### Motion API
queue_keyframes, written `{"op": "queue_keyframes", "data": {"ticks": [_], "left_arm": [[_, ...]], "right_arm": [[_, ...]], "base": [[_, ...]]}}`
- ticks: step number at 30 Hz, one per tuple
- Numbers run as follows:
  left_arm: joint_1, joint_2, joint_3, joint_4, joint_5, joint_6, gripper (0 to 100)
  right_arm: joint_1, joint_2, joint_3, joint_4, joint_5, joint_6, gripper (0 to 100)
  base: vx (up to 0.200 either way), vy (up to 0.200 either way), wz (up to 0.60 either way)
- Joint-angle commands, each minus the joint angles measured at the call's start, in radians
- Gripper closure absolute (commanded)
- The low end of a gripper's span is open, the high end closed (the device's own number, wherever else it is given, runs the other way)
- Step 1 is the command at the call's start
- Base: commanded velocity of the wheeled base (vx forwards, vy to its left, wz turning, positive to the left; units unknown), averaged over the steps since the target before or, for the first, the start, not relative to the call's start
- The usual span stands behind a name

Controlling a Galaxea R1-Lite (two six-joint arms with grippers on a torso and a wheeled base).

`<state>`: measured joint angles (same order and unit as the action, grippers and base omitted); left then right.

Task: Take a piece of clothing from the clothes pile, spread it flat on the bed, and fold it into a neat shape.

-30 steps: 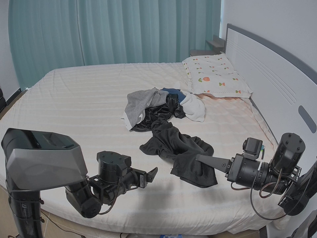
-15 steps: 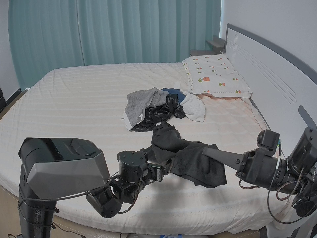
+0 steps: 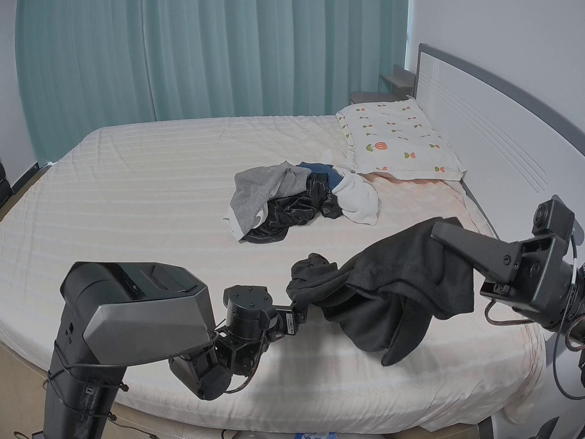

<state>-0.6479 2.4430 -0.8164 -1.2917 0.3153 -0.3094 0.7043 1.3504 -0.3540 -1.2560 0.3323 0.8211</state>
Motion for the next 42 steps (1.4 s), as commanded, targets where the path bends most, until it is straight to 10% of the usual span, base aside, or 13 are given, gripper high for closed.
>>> {"op": "queue_keyframes", "data": {"ticks": [1,4,5,19,42], "left_arm": [[0.001,0.070,-0.014,0.000,0.001,-0.022,0],[-0.003,0.082,-0.023,0.000,0.001,-0.042,0],[-0.003,0.082,-0.023,0.000,0.001,-0.042,100],[-0.030,-0.039,0.065,-0.054,-0.048,-0.275,100],[-0.019,-0.483,0.456,-0.189,-0.079,-0.292,100]], "right_arm": [[-0.012,-0.042,-0.013,0.006,0.001,0.000,100],[-0.017,-0.028,-0.010,0.006,0.005,0.001,100],[-0.017,-0.028,-0.010,0.006,0.005,0.001,100],[-0.074,0.142,-0.013,-0.003,0.002,0.009,100],[-0.308,0.311,-0.097,-0.005,-0.001,0.001,100]], "base": [[0.000,0.000,0.00],[0.000,0.000,0.00],[0.000,0.000,0.00],[0.000,0.000,0.00],[0.000,0.000,0.00]]}}
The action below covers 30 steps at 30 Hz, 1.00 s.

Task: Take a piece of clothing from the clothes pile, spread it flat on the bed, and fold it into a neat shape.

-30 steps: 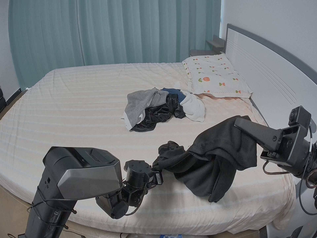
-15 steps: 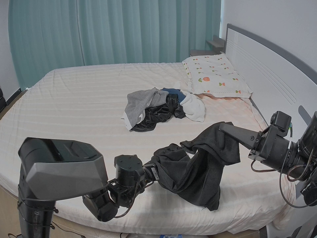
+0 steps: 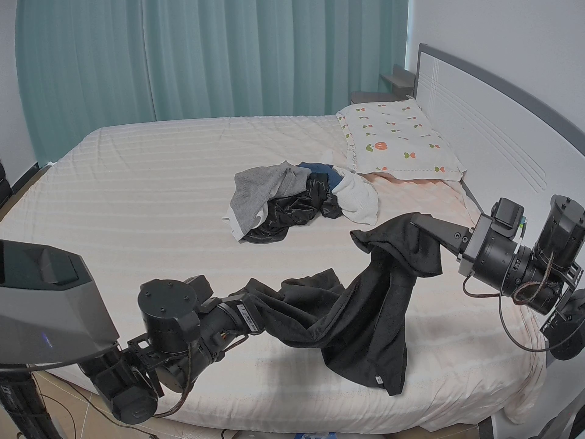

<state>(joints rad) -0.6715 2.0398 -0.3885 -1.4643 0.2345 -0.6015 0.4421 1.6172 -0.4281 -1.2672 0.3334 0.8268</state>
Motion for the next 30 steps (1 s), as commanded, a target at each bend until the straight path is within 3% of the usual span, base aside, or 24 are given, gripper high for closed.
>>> {"op": "queue_keyframes", "data": {"ticks": [1,3,6,10,15,19,24,30], "left_arm": [[0.004,-0.081,0.036,-0.016,0.006,0.000,100],[0.009,-0.081,0.068,-0.016,0.008,0.005,100],[0.013,-0.087,0.077,-0.018,0.009,0.006,100],[0.041,-0.124,0.074,-0.018,0.016,0.020,100],[0.039,-0.139,0.066,-0.016,0.141,0.066,100],[0.036,-0.156,0.077,-0.013,0.157,0.078,100],[0.032,-0.165,0.077,-0.018,0.230,0.149,100],[0.024,-0.176,0.077,-0.016,0.235,0.147,100]], "right_arm": [[-0.059,0.046,-0.038,0.014,-0.002,-0.005,100],[-0.082,0.052,-0.061,0.028,-0.010,-0.005,100],[-0.094,0.059,-0.101,0.083,-0.073,-0.006,100],[-0.059,0.087,-0.166,0.172,-0.224,-0.006,100],[-0.011,0.101,-0.190,0.174,-0.366,-0.028,100],[0.030,0.098,-0.184,0.169,-0.439,-0.084,100],[0.059,0.075,-0.169,0.160,-0.448,-0.110,100],[0.066,0.075,-0.159,0.158,-0.445,-0.117,100]], "base": [[0.000,0.000,0.00],[0.000,0.000,0.00],[0.000,0.000,0.00],[0.000,0.000,0.00],[0.000,0.000,0.00],[0.000,0.000,0.00],[0.000,0.000,0.00],[-0.067,0.000,0.00]]}}
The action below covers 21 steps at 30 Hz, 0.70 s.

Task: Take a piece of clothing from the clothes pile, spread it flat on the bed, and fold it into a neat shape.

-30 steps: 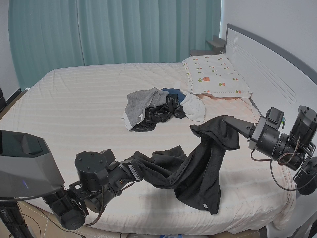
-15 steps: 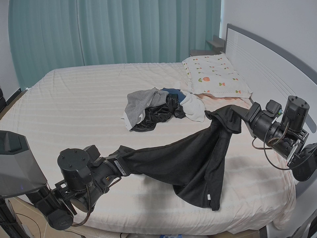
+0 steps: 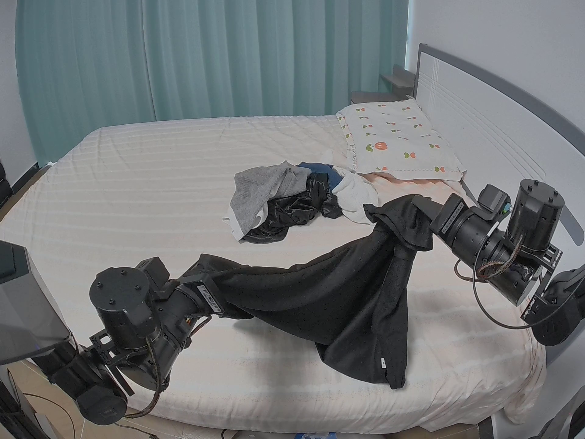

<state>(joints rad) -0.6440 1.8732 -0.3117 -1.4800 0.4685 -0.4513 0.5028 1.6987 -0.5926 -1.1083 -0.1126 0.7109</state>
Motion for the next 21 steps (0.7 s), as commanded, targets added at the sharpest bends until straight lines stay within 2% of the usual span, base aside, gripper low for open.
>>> {"op": "queue_keyframes", "data": {"ticks": [1,4,12,21], "left_arm": [[-0.003,-0.008,0.000,0.000,0.001,-0.004,100],[-0.003,-0.006,0.002,0.001,0.001,-0.004,100],[-0.006,0.012,0.010,0.000,0.001,-0.007,100],[-0.051,0.034,0.048,0.001,-0.001,0.000,100]], "right_arm": [[0.007,-0.008,0.005,-0.001,0.001,-0.001,100],[0.005,-0.013,0.005,-0.001,0.004,-0.002,100],[0.007,-0.010,0.007,-0.001,0.005,-0.001,100],[0.005,-0.013,0.007,-0.001,0.007,-0.001,100]], "base": [[-0.200,0.000,0.00],[-0.200,0.000,0.00],[0.000,0.000,0.00],[0.000,0.000,0.00]]}}
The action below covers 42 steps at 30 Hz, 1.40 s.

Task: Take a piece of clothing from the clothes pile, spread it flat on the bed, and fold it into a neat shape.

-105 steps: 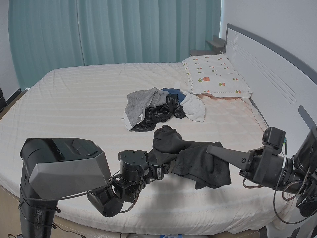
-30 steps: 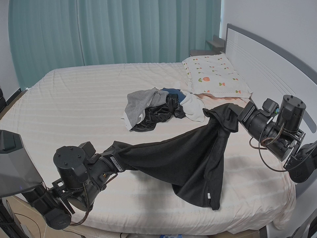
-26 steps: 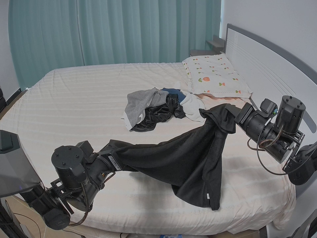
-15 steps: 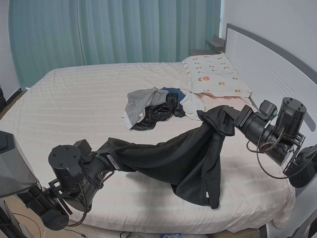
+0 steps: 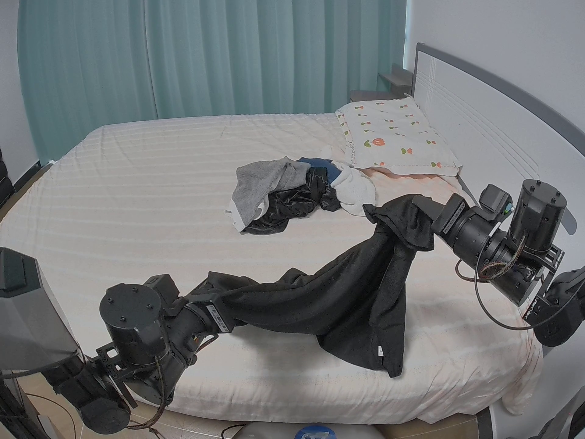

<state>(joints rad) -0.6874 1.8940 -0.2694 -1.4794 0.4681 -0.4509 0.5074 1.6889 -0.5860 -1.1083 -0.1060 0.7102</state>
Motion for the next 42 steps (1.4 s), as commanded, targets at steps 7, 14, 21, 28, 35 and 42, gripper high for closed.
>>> {"op": "queue_keyframes", "data": {"ticks": [7,14,21,28,35,42], "left_arm": [[0.031,0.019,-0.016,-0.001,-0.005,0.000,100],[0.031,0.034,-0.014,-0.002,-0.003,0.001,100],[0.029,0.034,-0.010,-0.002,-0.014,0.001,100],[0.034,0.031,-0.014,-0.002,-0.014,-0.003,100],[0.059,0.025,-0.017,-0.001,-0.014,0.003,100],[0.077,0.023,-0.030,0.002,-0.012,0.015,100]], "right_arm": [[0.002,0.002,0.000,-0.001,0.002,0.000,100],[0.002,0.003,0.003,-0.001,0.003,0.000,100],[0.000,0.011,0.003,0.001,0.003,0.002,100],[0.000,0.011,0.003,0.001,0.003,0.002,100],[0.002,0.009,0.009,0.001,0.005,0.002,100],[0.008,0.008,0.011,0.001,0.003,0.002,100]], "base": [[-0.086,0.000,0.00],[-0.086,0.000,0.00],[0.000,0.000,0.00],[0.000,0.000,0.00],[0.000,0.200,0.00],[0.000,0.200,0.00]]}}
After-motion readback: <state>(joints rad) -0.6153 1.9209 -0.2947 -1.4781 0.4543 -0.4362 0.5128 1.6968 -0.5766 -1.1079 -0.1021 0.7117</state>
